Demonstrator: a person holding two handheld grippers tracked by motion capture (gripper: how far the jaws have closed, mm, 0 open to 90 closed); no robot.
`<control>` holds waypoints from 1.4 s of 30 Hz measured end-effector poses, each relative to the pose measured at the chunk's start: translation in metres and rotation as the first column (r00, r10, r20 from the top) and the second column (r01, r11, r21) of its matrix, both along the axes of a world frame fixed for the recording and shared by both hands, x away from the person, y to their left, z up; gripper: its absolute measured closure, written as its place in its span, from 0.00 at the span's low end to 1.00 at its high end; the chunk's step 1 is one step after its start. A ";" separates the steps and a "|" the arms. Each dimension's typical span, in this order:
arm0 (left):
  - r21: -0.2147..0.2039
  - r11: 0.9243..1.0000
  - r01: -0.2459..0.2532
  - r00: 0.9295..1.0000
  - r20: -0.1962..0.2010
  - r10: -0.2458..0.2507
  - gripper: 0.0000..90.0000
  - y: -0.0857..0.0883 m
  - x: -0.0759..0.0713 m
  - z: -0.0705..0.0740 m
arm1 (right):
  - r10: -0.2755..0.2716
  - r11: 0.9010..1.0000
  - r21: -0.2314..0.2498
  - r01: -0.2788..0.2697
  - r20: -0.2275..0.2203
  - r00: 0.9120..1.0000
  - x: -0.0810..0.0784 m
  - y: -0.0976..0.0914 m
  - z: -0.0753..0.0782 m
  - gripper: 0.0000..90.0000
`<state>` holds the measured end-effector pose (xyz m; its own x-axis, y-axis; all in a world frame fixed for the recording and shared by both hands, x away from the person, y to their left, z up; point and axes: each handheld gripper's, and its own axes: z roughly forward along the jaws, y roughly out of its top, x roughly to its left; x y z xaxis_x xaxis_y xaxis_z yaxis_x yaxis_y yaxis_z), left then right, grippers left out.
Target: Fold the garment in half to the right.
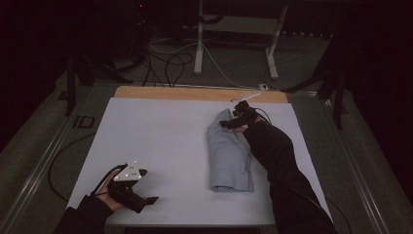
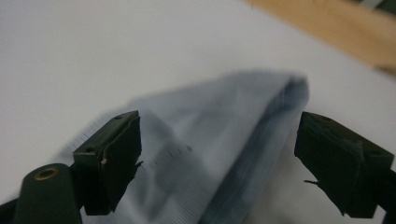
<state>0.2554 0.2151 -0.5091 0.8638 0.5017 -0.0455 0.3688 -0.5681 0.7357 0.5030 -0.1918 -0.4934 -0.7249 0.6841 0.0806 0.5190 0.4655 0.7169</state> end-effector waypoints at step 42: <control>-0.074 0.997 -0.029 1.000 0.008 0.030 0.00 0.015 -0.006 -0.008 | -0.019 0.995 -0.097 0.017 -0.018 1.000 0.004 -0.003 -0.005 0.42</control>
